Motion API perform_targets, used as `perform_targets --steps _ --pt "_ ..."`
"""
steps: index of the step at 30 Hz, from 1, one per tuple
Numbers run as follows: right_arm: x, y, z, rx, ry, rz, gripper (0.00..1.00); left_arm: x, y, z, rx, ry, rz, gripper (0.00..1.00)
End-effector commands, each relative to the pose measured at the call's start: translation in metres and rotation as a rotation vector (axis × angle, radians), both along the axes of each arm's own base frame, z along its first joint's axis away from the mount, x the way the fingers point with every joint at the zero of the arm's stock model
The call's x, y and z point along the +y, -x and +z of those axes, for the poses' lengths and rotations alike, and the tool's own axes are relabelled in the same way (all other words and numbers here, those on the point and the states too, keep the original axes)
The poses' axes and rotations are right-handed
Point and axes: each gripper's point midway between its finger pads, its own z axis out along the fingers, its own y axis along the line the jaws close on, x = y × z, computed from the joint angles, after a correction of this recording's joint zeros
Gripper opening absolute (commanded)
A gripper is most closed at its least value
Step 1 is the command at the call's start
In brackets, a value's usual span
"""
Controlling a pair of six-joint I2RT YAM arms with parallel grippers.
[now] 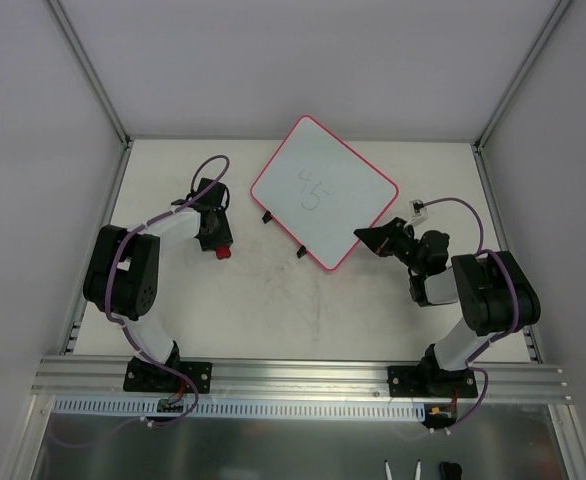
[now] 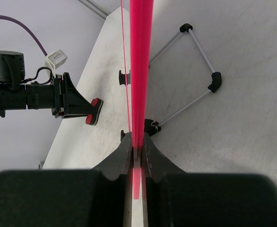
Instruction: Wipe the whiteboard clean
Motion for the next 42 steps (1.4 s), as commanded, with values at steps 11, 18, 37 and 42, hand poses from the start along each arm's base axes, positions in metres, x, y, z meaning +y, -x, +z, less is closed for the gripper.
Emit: perform_targets --steps 11,18,37,42 --pt "0.004 -0.006 0.025 -0.155 0.014 0.032 0.0 0.004 -0.003 0.014 -0.024 -0.039 -0.011 0.66" --pt "0.004 -0.007 0.026 -0.155 0.012 0.034 0.0 0.006 -0.005 0.022 -0.037 -0.087 -0.03 0.64" --pt "0.004 -0.007 0.028 -0.157 0.007 0.037 0.0 0.002 -0.008 0.015 0.012 -0.116 -0.054 0.57" --pt "0.003 -0.007 0.027 -0.154 0.006 0.035 0.0 0.001 -0.01 0.011 0.021 -0.126 -0.058 0.57"
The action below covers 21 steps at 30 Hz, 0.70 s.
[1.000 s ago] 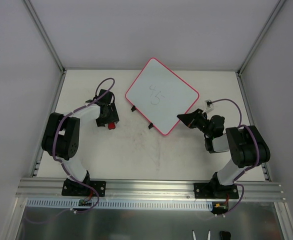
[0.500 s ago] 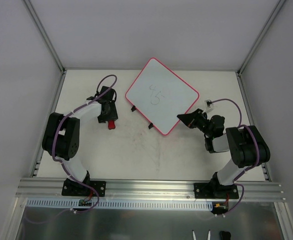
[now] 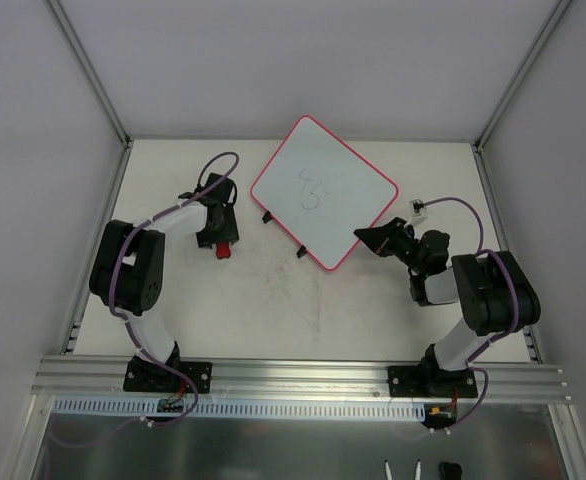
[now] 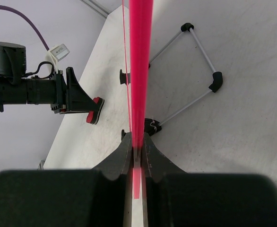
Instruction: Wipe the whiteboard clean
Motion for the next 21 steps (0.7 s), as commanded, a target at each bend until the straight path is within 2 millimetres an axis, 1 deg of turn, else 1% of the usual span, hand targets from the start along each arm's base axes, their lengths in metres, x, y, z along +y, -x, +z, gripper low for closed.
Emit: perform_targets --steps 1,4,7,8,10,13,15,18,20,21 --pt "0.0026 -0.0071 0.0267 -0.153 0.007 0.027 0.0 -0.0014 -0.0047 0.0047 0.002 -0.026 -0.015 0.56" --pt "0.0025 -0.0073 0.0267 -0.153 0.007 0.026 0.0 -0.0024 -0.0038 0.0019 0.01 -0.024 -0.015 0.54" --pt "0.0027 -0.0075 0.0267 -0.153 0.007 0.027 0.0 -0.0027 -0.0048 0.0028 0.007 -0.023 -0.015 0.41" --pt "0.0025 -0.0077 0.0267 -0.153 0.007 0.026 0.0 -0.0037 -0.0052 0.0038 0.005 -0.021 -0.019 0.34" --pt "0.0027 -0.0075 0.0267 -0.153 0.007 0.027 0.0 -0.0035 -0.0059 0.0053 0.001 -0.024 -0.027 0.27" --pt "0.0022 -0.0078 0.0272 -0.155 0.007 0.026 0.0 -0.0037 -0.0066 0.0052 0.0 -0.038 -0.034 0.28" --pt "0.0021 -0.0074 0.0267 -0.153 0.007 0.026 0.0 -0.0045 -0.0055 0.0038 0.003 -0.036 -0.037 0.33" --pt "0.0028 -0.0069 0.0276 -0.155 0.005 0.029 0.0 -0.0044 -0.0053 0.004 0.005 -0.036 -0.037 0.38" --pt "0.0024 -0.0074 0.0278 -0.154 0.004 0.027 0.0 -0.0063 -0.0054 0.0061 0.0 -0.028 -0.038 0.34" --pt "0.0024 -0.0074 0.0278 -0.154 0.004 0.027 0.0 -0.0097 -0.0052 0.0107 -0.008 -0.006 -0.042 0.33"
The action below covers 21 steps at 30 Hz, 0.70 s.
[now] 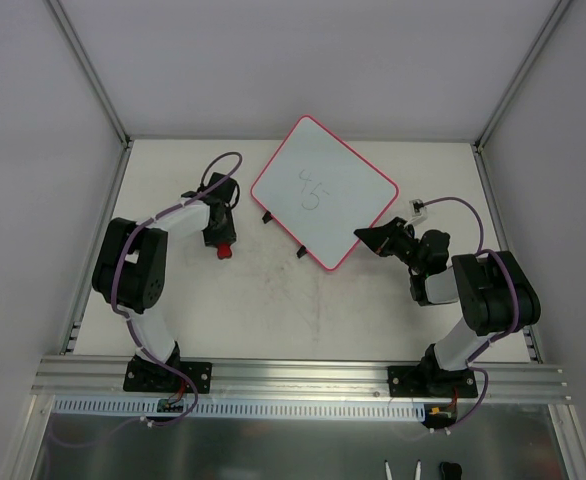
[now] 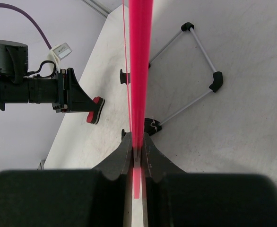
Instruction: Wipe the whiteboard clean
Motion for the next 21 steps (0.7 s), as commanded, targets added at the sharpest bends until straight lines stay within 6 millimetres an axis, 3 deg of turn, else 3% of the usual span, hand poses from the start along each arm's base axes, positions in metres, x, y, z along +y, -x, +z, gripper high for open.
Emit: perform_targets --steps 1,5,6,9,12,21 --pt "0.003 -0.007 0.027 -0.154 0.005 0.026 0.0 -0.008 -0.006 0.018 -0.034 0.019 -0.025 0.33" --pt "0.003 -0.008 0.028 -0.156 0.004 0.026 0.0 -0.028 -0.014 0.053 -0.115 0.103 -0.059 0.31" --pt "0.003 -0.008 0.028 -0.155 0.004 0.027 0.0 -0.033 -0.021 0.069 -0.158 0.126 -0.076 0.28" --pt "0.004 -0.007 0.029 -0.158 0.003 0.029 0.0 -0.042 -0.035 0.095 -0.228 0.157 -0.108 0.16" --pt "0.003 -0.007 0.029 -0.158 0.003 0.027 0.0 -0.052 -0.045 0.114 -0.274 0.201 -0.131 0.1" --pt "0.004 -0.008 0.029 -0.157 0.001 0.032 0.0 -0.107 -0.085 0.169 -0.457 0.391 -0.31 0.08"
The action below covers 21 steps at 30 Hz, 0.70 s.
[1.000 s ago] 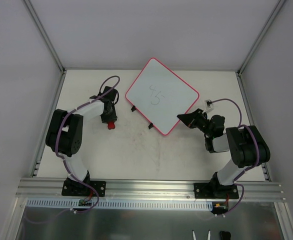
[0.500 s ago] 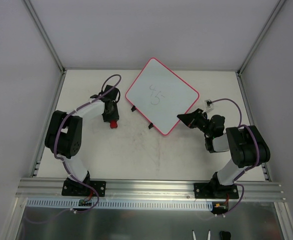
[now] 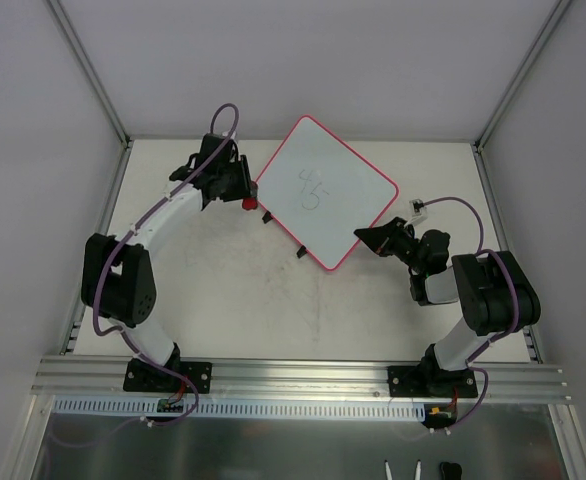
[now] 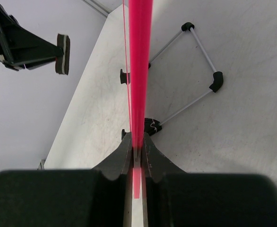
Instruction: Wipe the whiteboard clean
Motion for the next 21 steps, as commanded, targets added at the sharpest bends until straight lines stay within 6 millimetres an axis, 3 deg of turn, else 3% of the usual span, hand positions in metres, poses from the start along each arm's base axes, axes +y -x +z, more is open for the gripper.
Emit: perform_targets --steps 1,8,15,21 --pt "0.004 -0.008 0.029 -0.157 0.001 0.03 0.0 -0.037 -0.024 0.041 -0.142 0.09 -0.144 0.08" --pt "0.004 -0.008 0.029 -0.159 0.002 0.03 0.0 -0.075 -0.057 0.051 -0.208 0.16 -0.299 0.01" --pt "0.004 -0.008 0.029 -0.16 0.003 0.032 0.0 -0.097 -0.083 0.036 -0.227 0.171 -0.35 0.0" --pt "0.004 -0.008 0.031 -0.167 0.005 0.033 0.0 -0.124 -0.092 0.032 -0.297 0.132 -0.409 0.0"
